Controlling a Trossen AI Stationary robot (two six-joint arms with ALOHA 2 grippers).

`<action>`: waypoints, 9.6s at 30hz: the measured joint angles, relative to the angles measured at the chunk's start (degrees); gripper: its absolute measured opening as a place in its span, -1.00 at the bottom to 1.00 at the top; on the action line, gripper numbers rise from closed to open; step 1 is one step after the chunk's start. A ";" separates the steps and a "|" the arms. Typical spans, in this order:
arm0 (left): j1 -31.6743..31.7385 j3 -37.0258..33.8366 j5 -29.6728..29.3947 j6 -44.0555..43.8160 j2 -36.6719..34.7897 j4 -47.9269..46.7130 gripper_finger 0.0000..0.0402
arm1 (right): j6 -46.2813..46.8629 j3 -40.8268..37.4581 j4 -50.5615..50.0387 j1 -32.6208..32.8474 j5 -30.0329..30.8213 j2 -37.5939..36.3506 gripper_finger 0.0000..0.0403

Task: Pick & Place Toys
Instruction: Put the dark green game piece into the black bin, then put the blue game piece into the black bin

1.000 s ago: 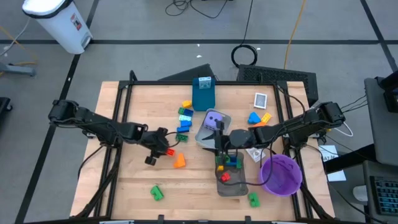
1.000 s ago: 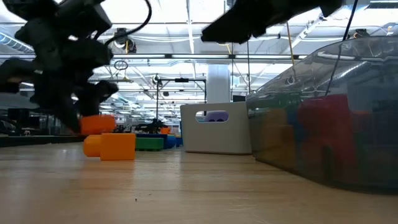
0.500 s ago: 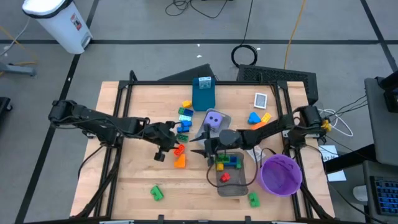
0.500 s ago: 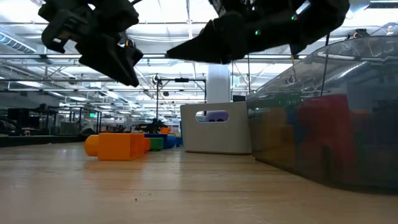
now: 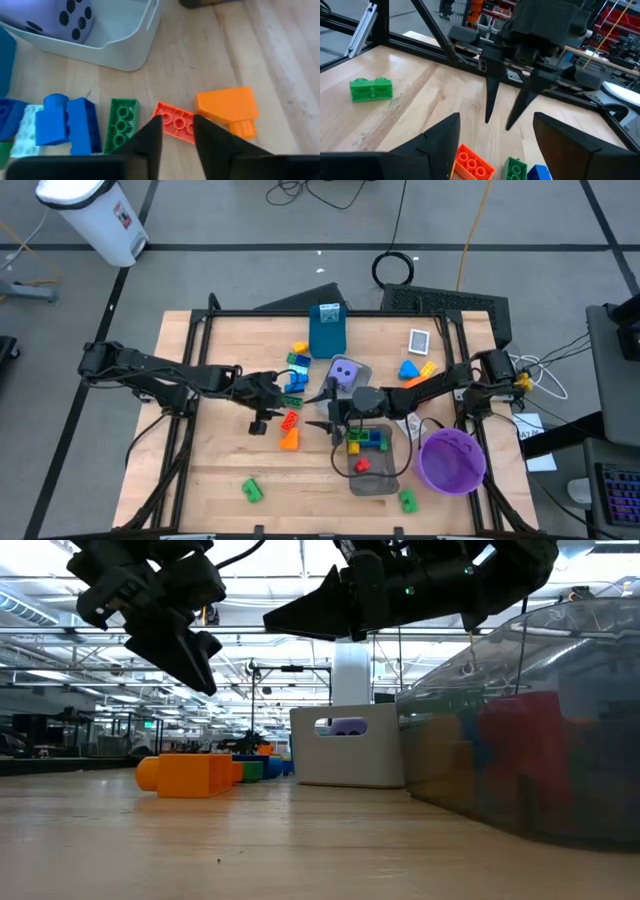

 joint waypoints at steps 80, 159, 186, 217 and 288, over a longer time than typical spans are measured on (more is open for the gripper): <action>5.59 0.02 -0.07 10.77 10.45 21.66 -0.26 | 2.04 0.02 -4.56 -1.25 4.84 0.02 0.26; 4.87 3.81 -6.01 8.48 -10.91 12.50 0.35 | 33.77 0.00 -59.81 19.36 7.56 -32.09 -0.34; 4.91 3.85 -6.07 5.68 -9.20 8.54 0.35 | 38.14 -0.02 -55.42 17.88 -0.02 -18.33 -0.34; 4.80 3.85 -1.26 0.67 -9.17 3.55 0.35 | 33.99 0.11 -53.25 16.81 0.00 -18.11 -0.02; 12.25 2.32 -6.15 -15.57 22.51 12.97 -0.49 | 3.52 -0.42 -52.08 3.69 10.66 -21.09 -0.01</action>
